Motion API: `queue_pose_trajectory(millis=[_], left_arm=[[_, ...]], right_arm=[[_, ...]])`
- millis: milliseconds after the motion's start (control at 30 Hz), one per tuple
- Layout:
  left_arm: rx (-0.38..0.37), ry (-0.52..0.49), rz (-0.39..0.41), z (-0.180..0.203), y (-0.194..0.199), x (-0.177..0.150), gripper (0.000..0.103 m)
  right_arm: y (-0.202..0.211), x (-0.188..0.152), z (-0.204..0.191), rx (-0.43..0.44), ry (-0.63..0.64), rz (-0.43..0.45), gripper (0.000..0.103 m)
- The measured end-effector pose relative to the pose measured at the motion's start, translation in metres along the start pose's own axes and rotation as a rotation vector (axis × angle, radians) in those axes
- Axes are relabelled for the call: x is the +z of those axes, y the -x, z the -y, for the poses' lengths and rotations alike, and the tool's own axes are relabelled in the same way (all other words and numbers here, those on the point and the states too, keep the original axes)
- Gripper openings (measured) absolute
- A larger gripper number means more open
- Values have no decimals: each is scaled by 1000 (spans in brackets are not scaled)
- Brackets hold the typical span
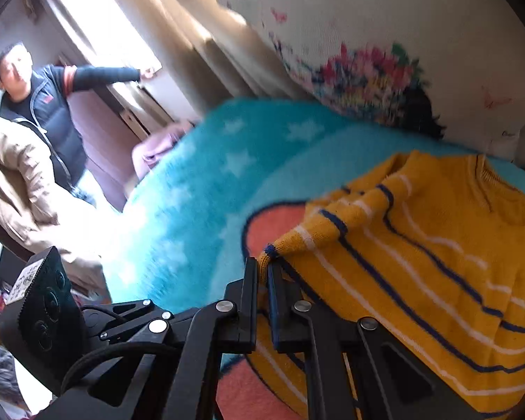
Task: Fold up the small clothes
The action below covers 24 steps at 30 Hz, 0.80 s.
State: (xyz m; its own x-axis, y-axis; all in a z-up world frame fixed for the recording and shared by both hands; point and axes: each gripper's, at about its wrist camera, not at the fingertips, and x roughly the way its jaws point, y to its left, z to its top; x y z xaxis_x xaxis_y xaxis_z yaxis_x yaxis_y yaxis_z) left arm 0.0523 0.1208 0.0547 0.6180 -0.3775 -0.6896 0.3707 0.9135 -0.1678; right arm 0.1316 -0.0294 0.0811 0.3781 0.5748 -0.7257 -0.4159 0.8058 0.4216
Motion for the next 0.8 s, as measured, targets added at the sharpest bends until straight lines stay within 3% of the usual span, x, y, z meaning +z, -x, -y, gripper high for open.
queue_pose_trajectory(millis=[167, 267, 467, 567, 700, 800], left_arm=[[58, 57, -105, -13, -18, -11, 11], [6, 148, -145, -28, -20, -23, 11], [-73, 274, -95, -45, -3, -27, 31], [-81, 295, -73, -44, 2, -30, 35], [-69, 331, -49, -42, 6, -30, 44], [-45, 356, -35, -44, 11, -32, 44]], right_arm=[[1, 3, 15, 11, -75, 39, 22], [8, 3, 26, -40, -96, 73, 22], [-20, 13, 46, -135, -118, 42, 23], [-48, 17, 62, -121, -189, -17, 29], [-52, 21, 68, -96, -212, 6, 38], [-46, 21, 65, -105, -194, 10, 38]])
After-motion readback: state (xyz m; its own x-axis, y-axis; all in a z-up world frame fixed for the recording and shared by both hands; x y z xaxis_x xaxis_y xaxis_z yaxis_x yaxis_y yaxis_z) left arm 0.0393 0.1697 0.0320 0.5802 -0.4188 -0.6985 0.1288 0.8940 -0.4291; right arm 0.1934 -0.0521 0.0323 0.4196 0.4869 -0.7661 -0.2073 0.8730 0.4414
